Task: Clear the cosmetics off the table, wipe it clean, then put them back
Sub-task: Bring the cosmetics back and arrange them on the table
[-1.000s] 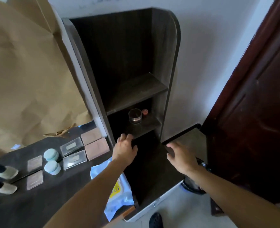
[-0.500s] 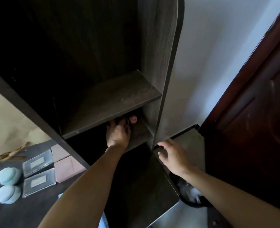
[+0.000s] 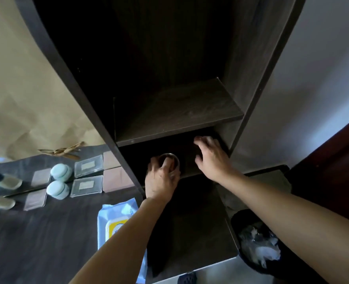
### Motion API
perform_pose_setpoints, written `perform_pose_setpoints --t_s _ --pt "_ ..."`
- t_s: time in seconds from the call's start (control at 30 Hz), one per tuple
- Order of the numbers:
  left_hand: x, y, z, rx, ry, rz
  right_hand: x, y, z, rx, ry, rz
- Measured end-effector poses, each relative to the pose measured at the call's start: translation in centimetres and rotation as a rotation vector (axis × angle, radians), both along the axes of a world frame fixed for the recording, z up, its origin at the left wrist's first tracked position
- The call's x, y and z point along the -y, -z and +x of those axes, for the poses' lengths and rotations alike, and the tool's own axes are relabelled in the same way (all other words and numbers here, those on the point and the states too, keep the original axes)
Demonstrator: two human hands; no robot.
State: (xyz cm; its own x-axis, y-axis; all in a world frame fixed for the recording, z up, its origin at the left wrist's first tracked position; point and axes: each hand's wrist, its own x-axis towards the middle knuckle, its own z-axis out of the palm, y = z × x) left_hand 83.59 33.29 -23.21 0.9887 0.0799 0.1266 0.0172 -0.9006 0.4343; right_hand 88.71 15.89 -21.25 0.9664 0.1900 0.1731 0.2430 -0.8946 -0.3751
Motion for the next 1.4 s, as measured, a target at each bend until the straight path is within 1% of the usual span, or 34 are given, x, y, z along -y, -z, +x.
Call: perform_pose_setpoints --t_s 0.1,0.17,0.27,0.33,0.5,0.6,0.7,0.8,0.97,1.17,1.23,1.4 --pt "0.0 0.6 0.1 0.011 -0.007 -0.064 -1.4 0.6 3.4 -0.187 0.077 -0.136" --pt "0.0 1.0 0.2 0.025 -0.007 -0.093 -2.0 1.4 5.0 -0.265 0.101 -0.180" --pt "0.0 1.1 0.2 0.025 -0.003 -0.084 -2.2 2.7 5.9 -0.232 0.083 -0.220" --pt "-0.1 0.8 -0.3 0.013 -0.001 -0.064 -1.9 2.9 5.5 -0.197 0.067 -0.213" --pt "-0.7 0.1 -4.5 -0.057 0.087 -0.070 -0.7 2.0 0.7 -0.162 0.018 -0.165" --pt "-1.5 -1.1 -8.3 -0.108 0.093 -0.102 -0.1 1.2 -3.3 -0.167 -0.040 -0.093" --pt "-2.5 -2.7 -12.6 -0.132 0.001 -0.120 -0.3 0.1 -7.4 -0.206 -0.118 -0.021" --pt "-4.2 -3.8 -17.2 -0.135 -0.124 -0.100 -1.8 -0.7 -11.3 -0.255 -0.188 0.000" --pt "-8.6 -5.5 -25.1 -0.161 -0.316 -0.092 -7.2 -2.0 -16.3 -0.274 -0.343 -0.022" --pt "-17.1 -7.3 -33.4 -0.102 -0.533 -0.050 -18.4 -3.7 -20.6 -0.289 -0.515 -0.029" --pt "-20.2 -7.4 -35.5 -0.086 -0.581 -0.045 -21.9 -4.0 -21.7 -0.294 -0.563 -0.011" --pt "-29.8 -7.4 -40.5 -0.053 -0.653 -0.057 -32.5 -3.8 -24.7 -0.237 -0.639 0.007"
